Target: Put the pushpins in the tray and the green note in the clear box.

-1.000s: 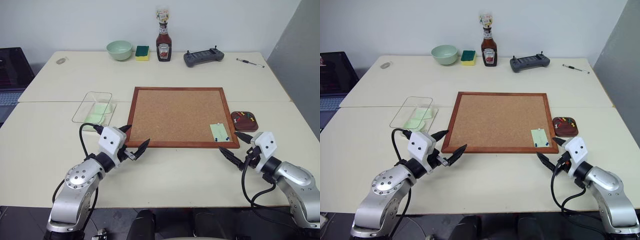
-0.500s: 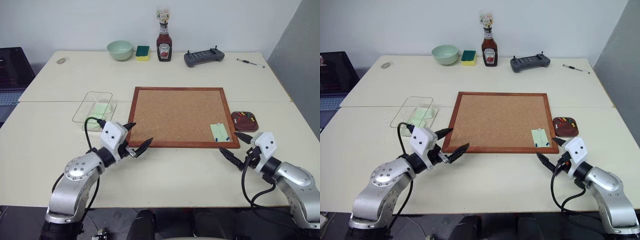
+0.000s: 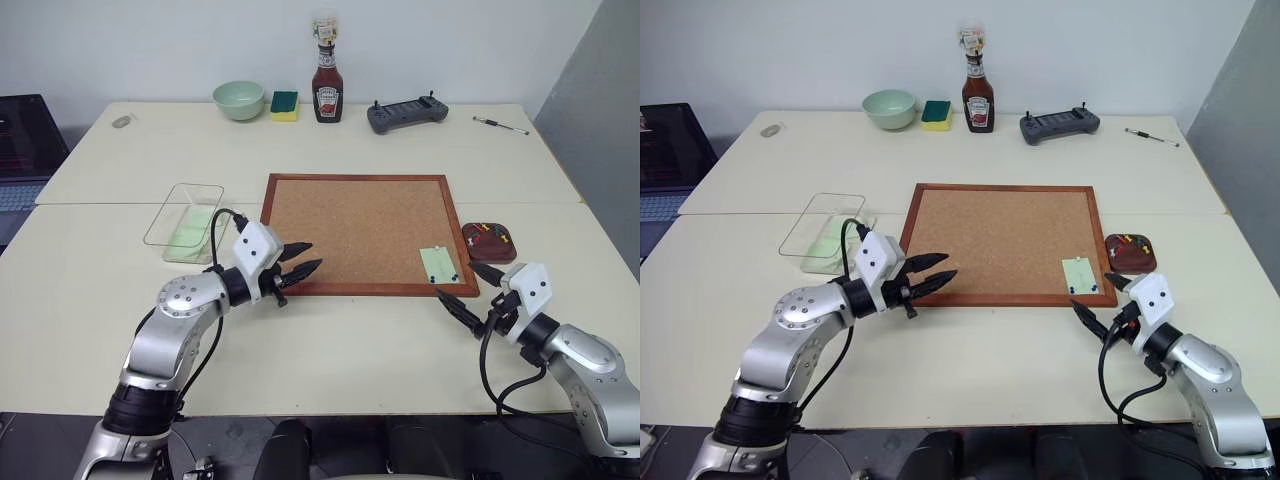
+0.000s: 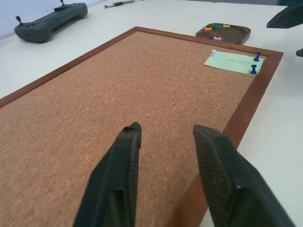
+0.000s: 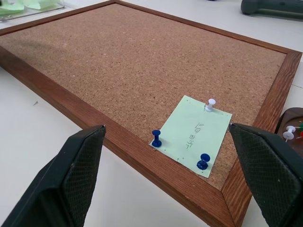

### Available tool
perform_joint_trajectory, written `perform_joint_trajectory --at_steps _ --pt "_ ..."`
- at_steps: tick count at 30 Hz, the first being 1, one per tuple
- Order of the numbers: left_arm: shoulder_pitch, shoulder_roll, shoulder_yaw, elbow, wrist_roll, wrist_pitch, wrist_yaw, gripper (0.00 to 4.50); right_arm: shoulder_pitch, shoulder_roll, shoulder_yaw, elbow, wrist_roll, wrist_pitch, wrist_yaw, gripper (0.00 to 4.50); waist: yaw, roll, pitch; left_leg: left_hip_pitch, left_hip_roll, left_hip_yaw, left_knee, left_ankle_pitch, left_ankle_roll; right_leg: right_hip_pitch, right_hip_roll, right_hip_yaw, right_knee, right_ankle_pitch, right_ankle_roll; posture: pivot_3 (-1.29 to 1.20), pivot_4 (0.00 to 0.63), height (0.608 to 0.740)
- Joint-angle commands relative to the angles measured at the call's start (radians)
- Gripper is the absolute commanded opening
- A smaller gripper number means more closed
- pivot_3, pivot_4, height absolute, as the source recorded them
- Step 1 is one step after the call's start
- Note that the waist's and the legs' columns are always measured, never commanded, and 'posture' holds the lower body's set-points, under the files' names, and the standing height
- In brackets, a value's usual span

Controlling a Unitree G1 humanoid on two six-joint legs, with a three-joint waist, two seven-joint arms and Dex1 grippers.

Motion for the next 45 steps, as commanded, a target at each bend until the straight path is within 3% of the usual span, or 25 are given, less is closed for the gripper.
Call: perform_joint_trajectory --at_steps 1,6,16,30,35,45 --pt "-0.054 -0.028 -0.047 0.06 0.042 -0.075 -0.022 0.89 -0.01 0.002 -0.011 -0.037 0.007 -0.026 -0.004 4.39 0.0 0.0 0.0 0.0 0.0 0.0 0.0 0.0 0.0 0.0 0.0 0.0 0.0 0.0 0.0 0.0 0.15 0.74" --pt "-0.133 -0.076 -0.103 0.158 0.084 -0.113 -0.037 0.03 -0.01 0.006 -0.002 -0.046 0.005 -0.023 -0.012 4.39 0.0 0.0 0.0 0.0 0.0 0.0 0.0 0.0 0.0 0.0 0.0 0.0 0.0 0.0 0.0 0.0 0.15 0.74" --pt "-0.242 -0.175 -0.177 0.327 0.153 -0.15 -0.057 0.03 -0.014 0.001 0.001 -0.078 0.026 0.015 -0.015 4.39 -0.001 0.0 0.0 -0.001 -0.001 0.0 0.001 0.0 0.0 0.0 0.0 0.0 0.0 0.0 0.0 0.0 0.15 0.74" --pt "-0.308 -0.242 -0.238 0.56 0.22 -0.208 -0.109 0.03 -0.067 -0.004 0.002 -0.099 0.054 0.137 -0.055 4.39 -0.001 0.0 0.0 0.0 -0.001 0.0 0.001 0.0 0.0 0.0 0.0 0.0 0.0 0.0 0.0 0.0 0.15 0.74" --pt "-0.321 -0.261 -0.245 0.616 0.24 -0.237 -0.119 0.03 -0.173 -0.021 0.02 -0.049 0.036 0.244 -0.099 4.39 0.0 0.001 -0.001 0.0 -0.001 0.0 0.002 0.0 0.0 0.001 0.0 0.0 0.0 0.001 0.001 0.0 0.15 0.74" --pt "-0.308 -0.288 -0.246 0.608 0.246 -0.23 -0.129 0.03 -0.466 -0.01 0.138 0.287 -0.097 0.228 -0.108 4.39 0.001 0.002 -0.002 -0.001 -0.002 0.0 0.002 0.0 0.0 0.001 -0.001 0.0 0.0 0.001 0.002 0.0 0.15 0.74"
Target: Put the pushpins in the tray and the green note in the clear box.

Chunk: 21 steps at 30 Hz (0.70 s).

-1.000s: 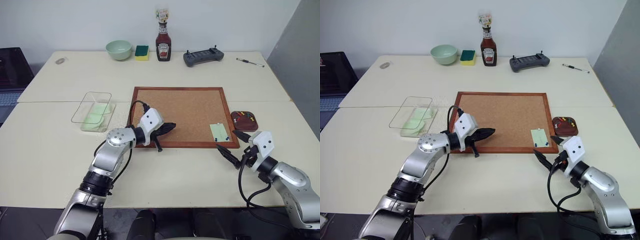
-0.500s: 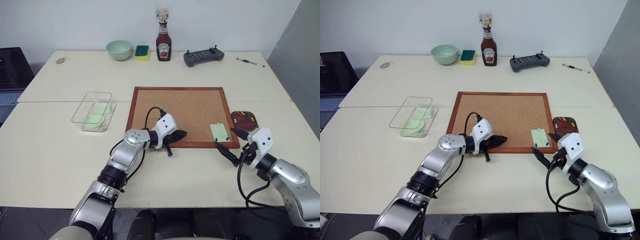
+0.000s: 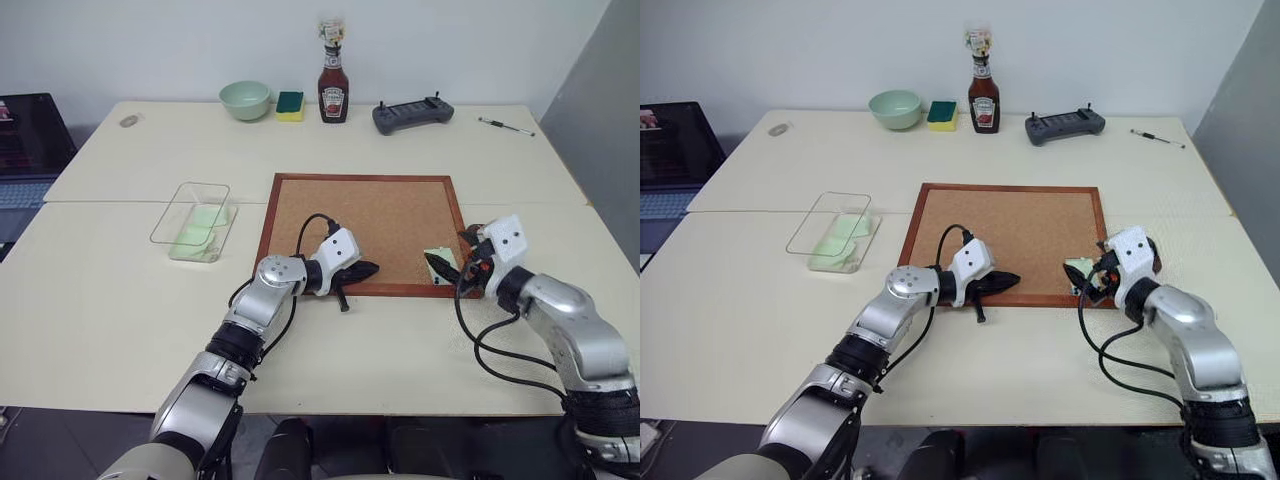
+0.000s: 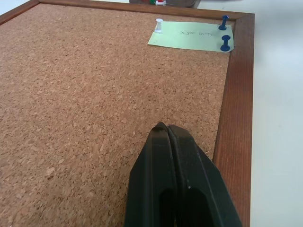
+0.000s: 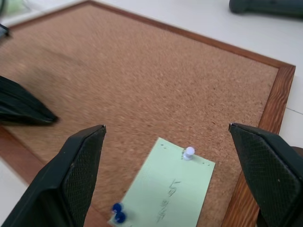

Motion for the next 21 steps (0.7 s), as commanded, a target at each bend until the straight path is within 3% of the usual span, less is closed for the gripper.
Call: perform_joint_trajectory --at_steps 1,5,8,13,21 --pt "0.015 -0.017 -0.018 0.001 0.018 0.006 -0.002 0.03 -0.102 0.007 0.023 0.126 -0.046 -0.035 0.001 4.39 0.001 0.0 0.0 0.001 0.0 0.0 0.0 0.0 0.0 0.0 0.0 0.0 0.0 0.0 0.0 0.0 0.15 0.74" --pt "0.016 -0.019 -0.015 -0.003 0.021 0.009 -0.005 0.03 -0.147 0.014 0.027 0.224 -0.068 -0.067 0.005 4.39 0.002 0.0 0.0 0.0 0.0 0.0 0.0 0.0 0.0 0.0 0.0 0.0 0.0 0.0 0.0 0.0 0.15 0.74" --pt "0.015 -0.021 -0.015 -0.004 0.022 0.011 -0.006 0.0 -0.154 0.011 0.029 0.255 -0.079 -0.076 0.014 4.03 0.001 0.0 0.0 0.0 0.0 0.0 0.0 0.0 0.0 0.0 0.0 0.0 0.0 0.0 0.0 0.0 0.15 0.74" --pt "0.012 -0.023 -0.013 -0.002 0.023 0.008 -0.008 0.0 -0.157 0.01 0.023 0.283 -0.083 -0.071 0.021 2.75 0.001 0.001 0.0 0.0 0.0 0.0 0.0 0.0 0.0 0.0 0.0 0.0 0.0 0.0 0.0 0.0 0.15 0.74" --pt "0.011 -0.026 -0.013 0.002 0.027 0.005 -0.007 0.0 -0.156 0.011 0.019 0.291 -0.082 -0.066 0.03 1.33 0.001 0.001 0.0 0.0 0.0 0.0 0.0 0.0 0.0 0.0 0.0 0.0 0.0 0.0 0.0 0.0 0.15 0.74"
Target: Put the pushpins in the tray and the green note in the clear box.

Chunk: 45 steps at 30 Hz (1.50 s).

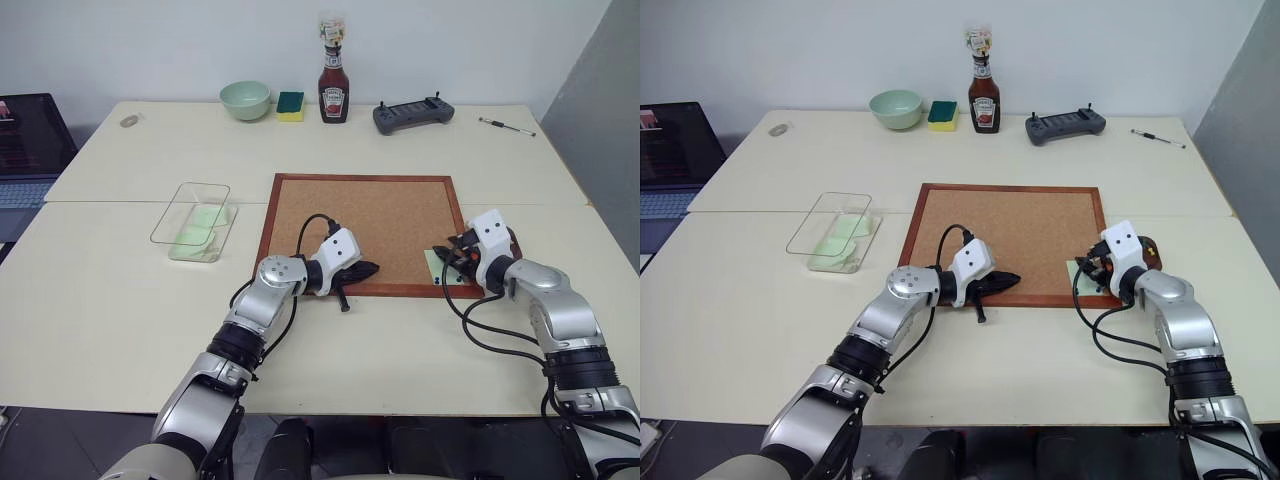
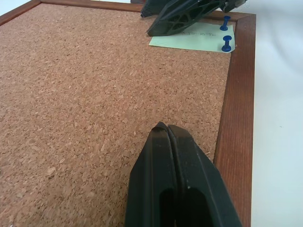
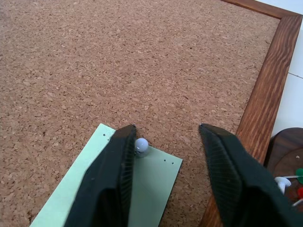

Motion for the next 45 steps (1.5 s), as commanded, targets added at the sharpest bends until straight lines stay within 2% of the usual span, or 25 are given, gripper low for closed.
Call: perform_joint_trajectory --at_steps 1,7,36,45 --pt "0.008 -0.014 -0.016 0.005 0.014 0.001 -0.004 0.0 -0.016 -0.007 -0.021 -0.009 -0.006 -0.011 0.002 1.12 0.0 0.0 0.0 0.0 0.0 0.0 0.0 0.0 0.0 0.0 0.0 0.0 0.0 0.0 0.0 0.0 0.15 0.74" --pt "0.007 -0.015 -0.016 0.009 0.018 0.0 -0.004 0.0 -0.013 -0.01 -0.031 -0.03 0.009 -0.002 0.016 0.04 0.0 0.0 0.0 0.0 0.0 0.0 0.0 0.0 0.0 0.0 0.0 0.0 0.0 0.0 0.0 0.0 0.15 0.74" --pt "0.021 -0.003 -0.03 0.0 0.033 0.0 -0.034 0.0 -0.011 -0.011 -0.092 -0.12 0.103 0.037 0.044 0.02 -0.003 0.0 0.0 0.0 0.0 0.0 0.0 0.0 0.0 0.0 0.0 0.0 0.0 0.0 0.0 0.0 0.15 0.74" --pt "0.023 -0.004 -0.032 -0.001 0.034 -0.003 -0.038 0.0 -0.005 -0.039 -0.159 -0.149 0.138 0.068 0.043 0.02 -0.002 0.0 0.0 0.0 0.0 0.0 0.0 0.0 0.0 0.0 0.0 0.0 0.0 0.0 0.0 0.0 0.15 0.74"
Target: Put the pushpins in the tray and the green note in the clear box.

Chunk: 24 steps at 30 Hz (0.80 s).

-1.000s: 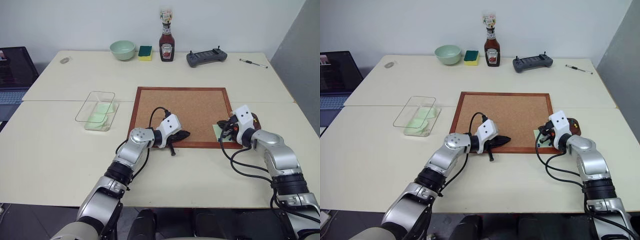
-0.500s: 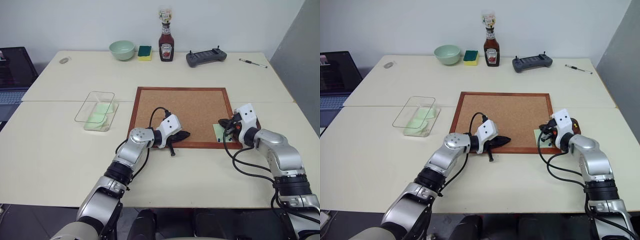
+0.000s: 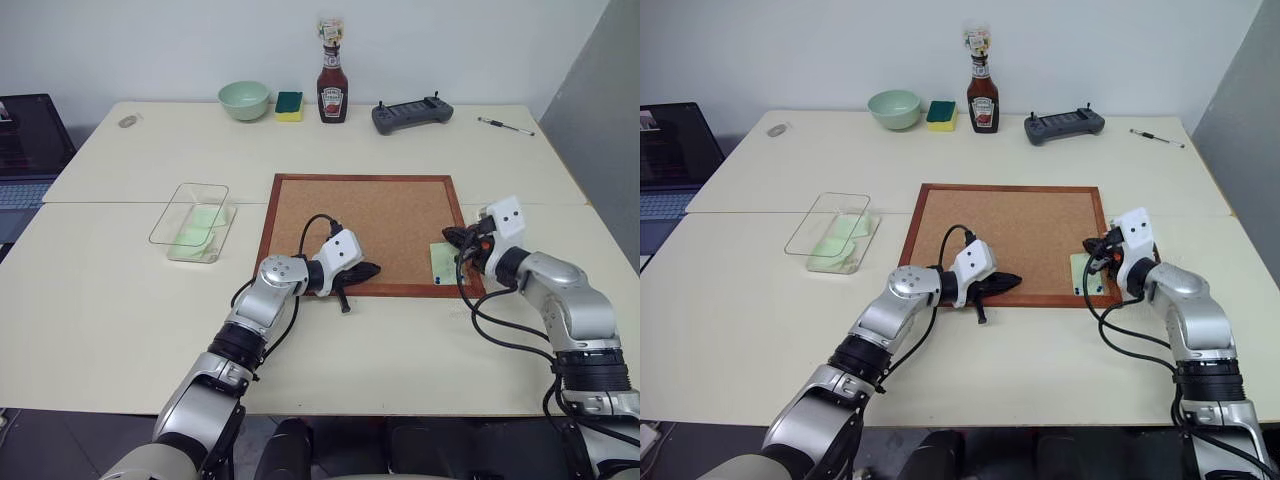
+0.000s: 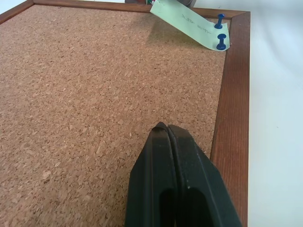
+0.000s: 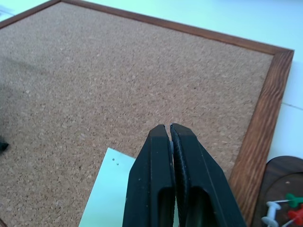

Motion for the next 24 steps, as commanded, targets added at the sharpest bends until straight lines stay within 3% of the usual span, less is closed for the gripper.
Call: perform_joint_trajectory --at_steps 1,11,18,24 --pt "0.023 -0.007 -0.031 0.002 0.017 0.002 -0.016 0.0 -0.014 -0.044 -0.07 -0.047 0.021 0.007 -0.005 0.02 0.0 0.0 0.0 0.0 0.0 0.0 0.0 0.0 0.0 0.0 0.0 0.0 0.0 0.0 0.0 0.0 0.15 0.74" --pt "0.023 -0.008 -0.03 0.001 0.015 0.001 -0.019 0.0 0.045 -0.189 -0.069 0.01 -0.124 -0.069 -0.039 0.02 0.0 0.0 0.0 0.0 0.0 0.001 -0.001 0.0 0.0 0.0 0.0 0.0 0.0 0.0 0.0 0.0 0.15 0.74" --pt "0.019 -0.015 -0.032 0.004 0.017 -0.001 -0.022 0.0 0.031 -0.182 -0.03 0.077 -0.188 -0.086 -0.065 0.02 0.0 0.001 0.0 0.0 0.0 0.001 0.0 0.0 0.0 0.0 0.0 0.001 0.0 0.0 0.0 0.0 0.15 0.74" --pt "0.017 -0.016 -0.028 0.009 0.019 -0.002 -0.018 0.0 -0.017 -0.171 -0.01 0.16 -0.218 -0.106 -0.071 1.17 0.0 0.001 0.0 0.0 0.0 0.001 0.0 0.0 0.0 0.0 0.0 0.001 0.0 0.0 0.0 0.0 0.15 0.74"
